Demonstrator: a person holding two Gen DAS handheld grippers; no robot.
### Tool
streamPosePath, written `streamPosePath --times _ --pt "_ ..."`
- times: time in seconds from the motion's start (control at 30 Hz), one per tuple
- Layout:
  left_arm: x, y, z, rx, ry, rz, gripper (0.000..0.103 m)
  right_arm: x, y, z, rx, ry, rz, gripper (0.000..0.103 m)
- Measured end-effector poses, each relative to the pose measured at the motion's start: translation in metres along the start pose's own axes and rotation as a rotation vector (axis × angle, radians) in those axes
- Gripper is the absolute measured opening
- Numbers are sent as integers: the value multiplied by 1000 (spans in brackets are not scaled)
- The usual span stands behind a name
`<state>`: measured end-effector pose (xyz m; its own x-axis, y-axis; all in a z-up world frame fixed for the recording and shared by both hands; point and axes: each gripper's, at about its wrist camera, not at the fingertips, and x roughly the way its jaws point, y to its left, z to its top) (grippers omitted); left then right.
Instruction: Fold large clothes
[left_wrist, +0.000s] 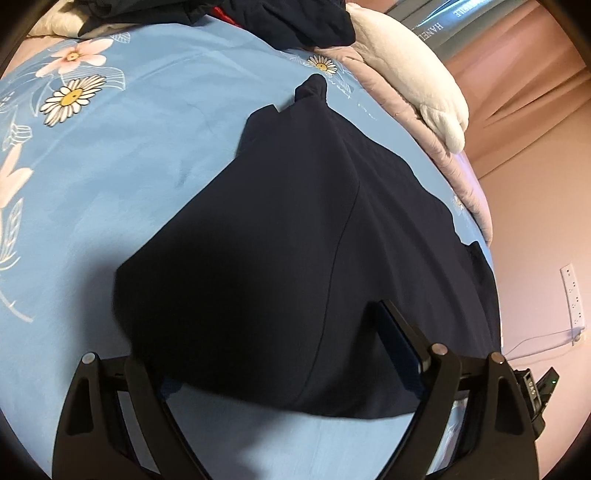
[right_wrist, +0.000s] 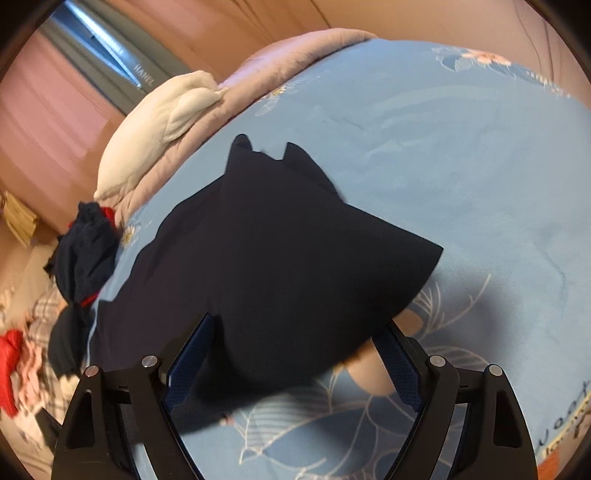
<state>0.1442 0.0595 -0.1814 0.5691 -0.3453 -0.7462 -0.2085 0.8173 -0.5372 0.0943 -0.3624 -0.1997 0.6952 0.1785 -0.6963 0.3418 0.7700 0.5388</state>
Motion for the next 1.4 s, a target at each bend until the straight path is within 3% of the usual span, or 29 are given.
streamPosePath --times 0.17,0.23,0.3,0.4,0.5,0.53,0.63,0.8,1.0,1.23,1.4 --pt "7 -3 6 3 3 16 77 14 -5 1 36 25 -8 86" --pt "10 -2 9 -10 14 12 67 17 -8 1 55 23 10 86" --pt "12 3 13 -33 26 12 49 19 -9 2 66 15 29 86" --pt "9 6 16 -64 21 -11 22 19 -5 4 46 3 13 71" --pt "-5 3 12 -75 -17 -42 16 12 -2 5 36 -10 31 44" --pt "-9 2 11 -72 -30 -46 16 6 0 5 25 -17 53 31" --pt "-25 -11 5 -24 -57 -43 14 -8 10 4 -38 -49 44 24" --pt "-60 -20 -12 13 -59 -76 13 -54 23 -2 -122 -131 45 22" --pt "-95 -15 -44 75 -34 -67 14 -103 17 -21 -181 -156 39 22" --pt "-98 -11 -75 124 23 7 16 -115 6 -41 -173 -127 16 22" --pt "-92 -6 -72 134 91 86 31 -101 8 -41 -179 -104 -21 22"
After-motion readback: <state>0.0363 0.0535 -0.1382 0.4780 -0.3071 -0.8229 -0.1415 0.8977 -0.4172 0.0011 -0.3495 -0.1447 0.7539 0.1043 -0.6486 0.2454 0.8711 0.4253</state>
